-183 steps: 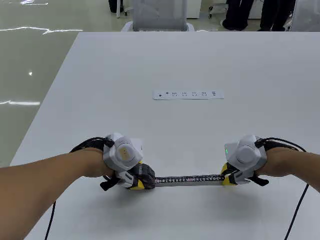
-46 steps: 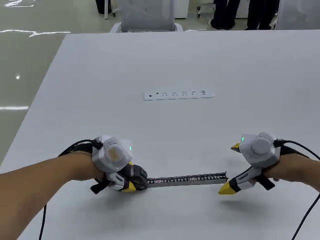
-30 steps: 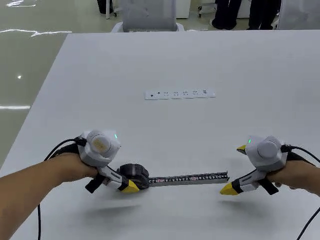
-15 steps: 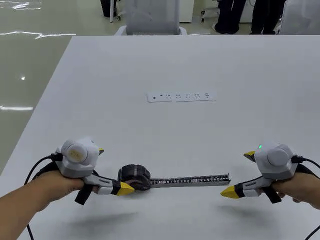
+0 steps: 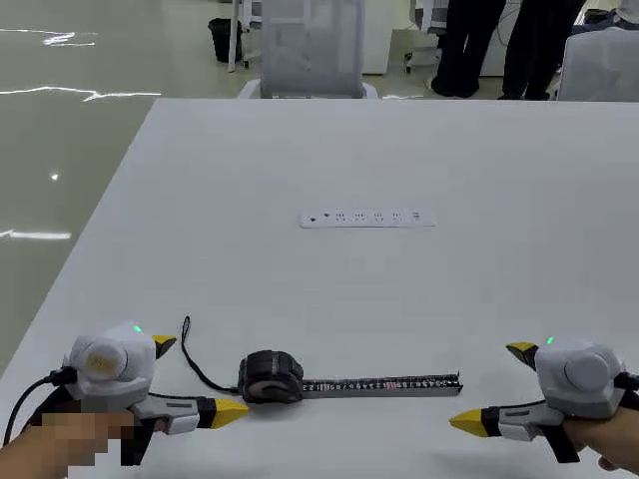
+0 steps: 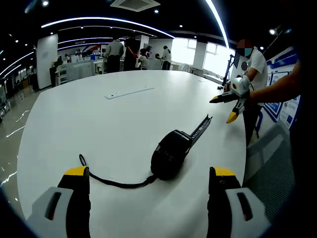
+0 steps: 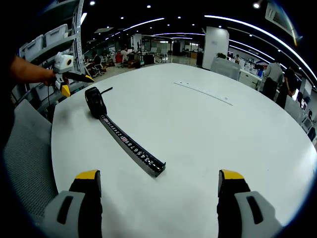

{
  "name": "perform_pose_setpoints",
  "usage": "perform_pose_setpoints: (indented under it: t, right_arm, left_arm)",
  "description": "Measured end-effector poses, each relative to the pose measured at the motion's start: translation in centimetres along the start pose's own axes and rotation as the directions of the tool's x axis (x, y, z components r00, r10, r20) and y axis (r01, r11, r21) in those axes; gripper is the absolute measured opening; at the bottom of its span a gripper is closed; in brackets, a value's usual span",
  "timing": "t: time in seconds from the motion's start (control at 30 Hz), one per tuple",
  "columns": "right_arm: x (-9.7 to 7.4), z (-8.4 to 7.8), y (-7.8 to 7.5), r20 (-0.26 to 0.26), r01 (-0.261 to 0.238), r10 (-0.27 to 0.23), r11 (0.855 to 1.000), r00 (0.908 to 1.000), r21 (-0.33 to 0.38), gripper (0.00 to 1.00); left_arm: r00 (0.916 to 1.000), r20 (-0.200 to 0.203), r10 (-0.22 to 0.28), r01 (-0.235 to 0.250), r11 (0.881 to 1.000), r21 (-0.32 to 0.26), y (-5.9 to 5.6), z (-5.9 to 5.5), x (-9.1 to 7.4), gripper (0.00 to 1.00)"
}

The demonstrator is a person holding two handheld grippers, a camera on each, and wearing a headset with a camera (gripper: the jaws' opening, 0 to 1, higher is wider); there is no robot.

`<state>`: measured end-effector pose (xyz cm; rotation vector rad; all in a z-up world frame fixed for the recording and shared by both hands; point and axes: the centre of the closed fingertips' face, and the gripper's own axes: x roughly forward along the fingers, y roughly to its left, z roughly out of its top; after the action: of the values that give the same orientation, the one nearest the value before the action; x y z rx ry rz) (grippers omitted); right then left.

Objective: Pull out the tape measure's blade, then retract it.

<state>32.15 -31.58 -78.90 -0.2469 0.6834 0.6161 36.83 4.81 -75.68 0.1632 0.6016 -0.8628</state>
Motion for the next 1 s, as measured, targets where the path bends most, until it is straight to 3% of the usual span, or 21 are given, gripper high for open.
perform_pose_setpoints:
  t: [0.17,0.23,0.43,0.73,0.9,1.0]
  right_arm:
    - [-1.0,-0.1,0.4,0.026,0.022,-0.022,1.000,0.9994,0.017,1.00]
    - [-1.3,-0.6,0.5,0.014,0.032,-0.032,0.999,0.9994,0.006,1.00]
    - [-2.8,-0.8,0.7,0.034,0.054,-0.055,0.998,0.9979,0.037,1.00]
    - [-4.1,-1.6,1.4,0.052,0.080,-0.083,0.995,0.9952,0.058,1.00]
    - [-4.6,-1.7,2.3,0.076,0.085,-0.088,0.996,0.9932,0.038,1.00]
    - [-4.9,-1.9,2.3,0.072,0.097,-0.101,0.994,0.9923,0.055,1.00]
  left_arm:
    - [0.9987,0.049,0.018,-0.017,1.000,-0.021,0.2,-0.5,-1.0,0.99]
    - [0.9981,0.060,0.018,-0.016,0.999,-0.031,0.0,-0.9,-1.3,0.99]
    - [0.9966,0.071,0.042,-0.038,0.998,-0.056,-0.3,-1.8,-2.2,0.99]
    - [0.9967,0.051,0.064,-0.060,0.996,-0.068,-1.0,-3.5,-3.5,0.99]
    - [0.9915,0.067,0.111,-0.105,0.990,-0.093,-0.4,-3.2,-4.8,0.99]
    - [0.9841,0.126,0.125,-0.115,0.990,-0.086,-0.4,-2.2,-5.5,0.99]
